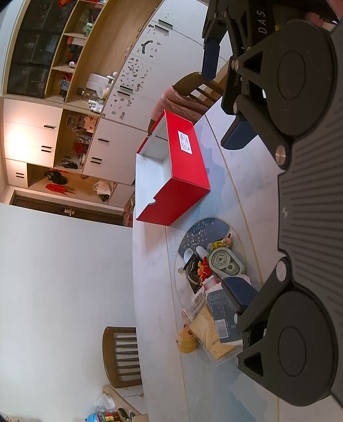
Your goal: Organize objects
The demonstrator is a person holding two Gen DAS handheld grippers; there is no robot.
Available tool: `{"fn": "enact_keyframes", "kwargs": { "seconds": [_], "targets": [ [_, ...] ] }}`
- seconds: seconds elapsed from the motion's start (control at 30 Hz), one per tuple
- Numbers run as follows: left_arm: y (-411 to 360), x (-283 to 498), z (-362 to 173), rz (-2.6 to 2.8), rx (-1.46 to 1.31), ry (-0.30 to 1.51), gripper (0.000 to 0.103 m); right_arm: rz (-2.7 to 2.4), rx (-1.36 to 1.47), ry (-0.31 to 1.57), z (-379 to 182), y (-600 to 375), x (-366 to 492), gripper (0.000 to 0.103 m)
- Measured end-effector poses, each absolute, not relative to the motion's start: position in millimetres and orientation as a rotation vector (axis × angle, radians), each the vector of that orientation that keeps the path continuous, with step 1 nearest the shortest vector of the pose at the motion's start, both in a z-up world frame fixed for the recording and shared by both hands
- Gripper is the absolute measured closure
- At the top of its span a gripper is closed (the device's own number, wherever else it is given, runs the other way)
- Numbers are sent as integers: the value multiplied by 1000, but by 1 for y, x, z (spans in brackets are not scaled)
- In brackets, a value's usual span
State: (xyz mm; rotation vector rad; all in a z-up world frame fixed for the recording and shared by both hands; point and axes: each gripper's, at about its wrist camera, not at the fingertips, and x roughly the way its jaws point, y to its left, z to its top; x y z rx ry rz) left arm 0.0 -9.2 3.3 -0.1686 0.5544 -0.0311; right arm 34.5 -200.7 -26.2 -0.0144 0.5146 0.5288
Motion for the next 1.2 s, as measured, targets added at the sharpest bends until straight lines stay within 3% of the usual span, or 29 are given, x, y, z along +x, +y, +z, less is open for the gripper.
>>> {"fn": "enact_keyframes", "kwargs": {
  "seconds": [0.6,1.2],
  "targets": [
    [-18,-5,1,-7,-187,559,0,548,-15,515,-26,-207,34,1],
    [13,9,-17,22,-127,605,0,529,-6,630,-41,-176,62,1]
  ]
}}
